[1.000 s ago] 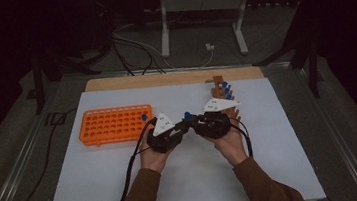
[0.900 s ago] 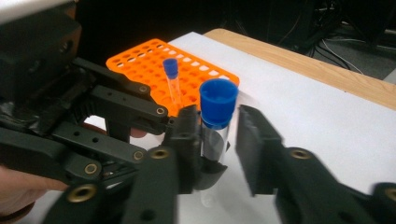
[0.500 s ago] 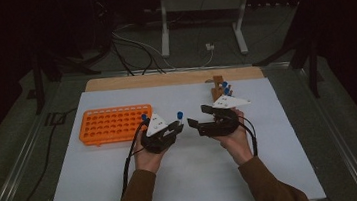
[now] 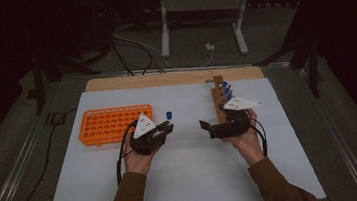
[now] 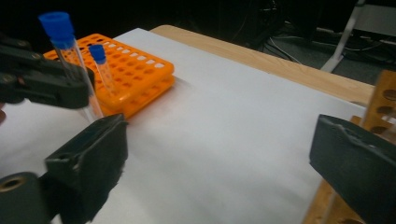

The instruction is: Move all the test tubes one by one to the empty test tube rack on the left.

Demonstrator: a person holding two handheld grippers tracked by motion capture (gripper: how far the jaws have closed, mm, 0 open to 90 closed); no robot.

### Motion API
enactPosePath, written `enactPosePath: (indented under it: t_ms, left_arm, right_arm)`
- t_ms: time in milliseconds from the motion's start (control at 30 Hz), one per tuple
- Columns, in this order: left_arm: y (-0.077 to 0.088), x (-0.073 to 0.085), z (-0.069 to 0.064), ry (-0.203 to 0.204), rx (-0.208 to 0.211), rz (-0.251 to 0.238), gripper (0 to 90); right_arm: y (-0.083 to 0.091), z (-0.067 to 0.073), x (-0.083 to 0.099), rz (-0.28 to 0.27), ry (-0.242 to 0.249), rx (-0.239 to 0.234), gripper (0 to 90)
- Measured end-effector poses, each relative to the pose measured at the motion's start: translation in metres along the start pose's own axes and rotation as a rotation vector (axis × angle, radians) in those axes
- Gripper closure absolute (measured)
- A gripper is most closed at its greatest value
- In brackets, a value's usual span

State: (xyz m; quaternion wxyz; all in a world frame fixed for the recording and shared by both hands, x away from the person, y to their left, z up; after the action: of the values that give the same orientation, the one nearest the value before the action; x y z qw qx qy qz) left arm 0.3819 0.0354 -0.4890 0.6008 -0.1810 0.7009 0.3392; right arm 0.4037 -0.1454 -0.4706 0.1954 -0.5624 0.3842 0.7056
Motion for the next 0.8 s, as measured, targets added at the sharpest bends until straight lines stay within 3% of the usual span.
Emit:
enactPosePath:
  t_ms: [200,633,800]
  left_arm:
    - [0.010,-0.001,0.008,0.007,-0.021,-0.012,78.3]
    - [0.032,0.001,0.030,0.033,-0.070,-0.027,78.3]
    - [0.042,0.001,0.044,0.043,-0.114,-0.038,78.3]
  right_arm:
    - [0.009,-0.009,0.003,-0.004,0.013,0.022,1.6]
    - [0.025,-0.025,0.007,-0.028,-0.007,0.063,0.0]
    - [0.031,-0.031,0.008,-0.035,-0.013,0.076,0.0]
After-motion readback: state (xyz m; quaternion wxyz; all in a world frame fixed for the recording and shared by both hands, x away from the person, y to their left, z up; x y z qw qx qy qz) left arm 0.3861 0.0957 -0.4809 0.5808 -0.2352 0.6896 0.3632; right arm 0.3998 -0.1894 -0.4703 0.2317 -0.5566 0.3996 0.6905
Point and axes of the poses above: each handheld gripper's, and its own axes: y roughly backward along the jaws, x roughly out of its underside, z roughly to its left, the point moved 9 cm from there along -y, roughly forward along the jaws, and after that the axes turned 8 degrees about -z, right-handed, at the moved point
